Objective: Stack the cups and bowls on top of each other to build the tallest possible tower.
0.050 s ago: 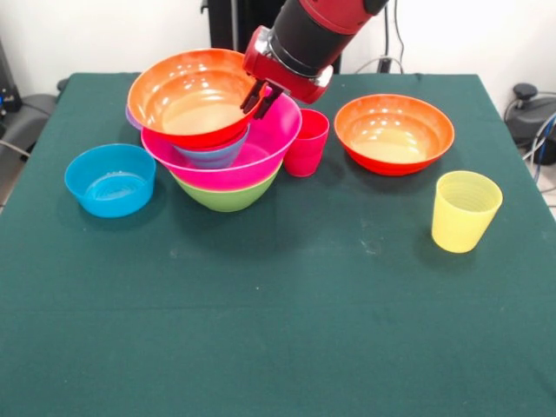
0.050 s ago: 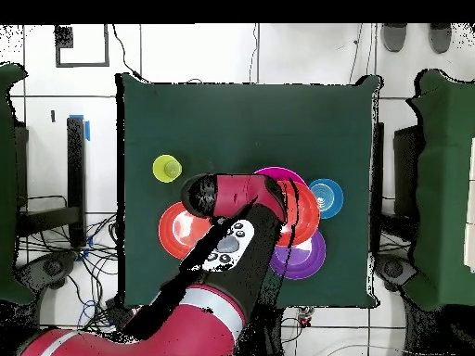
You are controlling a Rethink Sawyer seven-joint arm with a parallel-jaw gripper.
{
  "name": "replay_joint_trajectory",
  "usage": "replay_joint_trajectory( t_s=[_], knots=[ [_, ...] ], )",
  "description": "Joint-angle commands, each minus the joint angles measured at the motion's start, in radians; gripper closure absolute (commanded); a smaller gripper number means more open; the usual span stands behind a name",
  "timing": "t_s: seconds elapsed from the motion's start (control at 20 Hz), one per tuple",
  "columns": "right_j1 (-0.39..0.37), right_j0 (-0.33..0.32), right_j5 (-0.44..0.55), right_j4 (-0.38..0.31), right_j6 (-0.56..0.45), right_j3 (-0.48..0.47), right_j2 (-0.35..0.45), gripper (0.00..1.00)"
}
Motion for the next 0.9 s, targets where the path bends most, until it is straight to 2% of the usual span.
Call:
replay_joint_trajectory(
  t_s=[0.05,0.85,0.9],
  knots=[
    [0.018,0.018,0.024,0.039,0.159,0.037,0.122,1.00],
    [0.038,0.040,0.001,0.053,0.173,0.031,0.100,1.00],
    [0.038,0.036,-0.017,0.055,0.180,0.034,0.097,0.00]
  ],
)
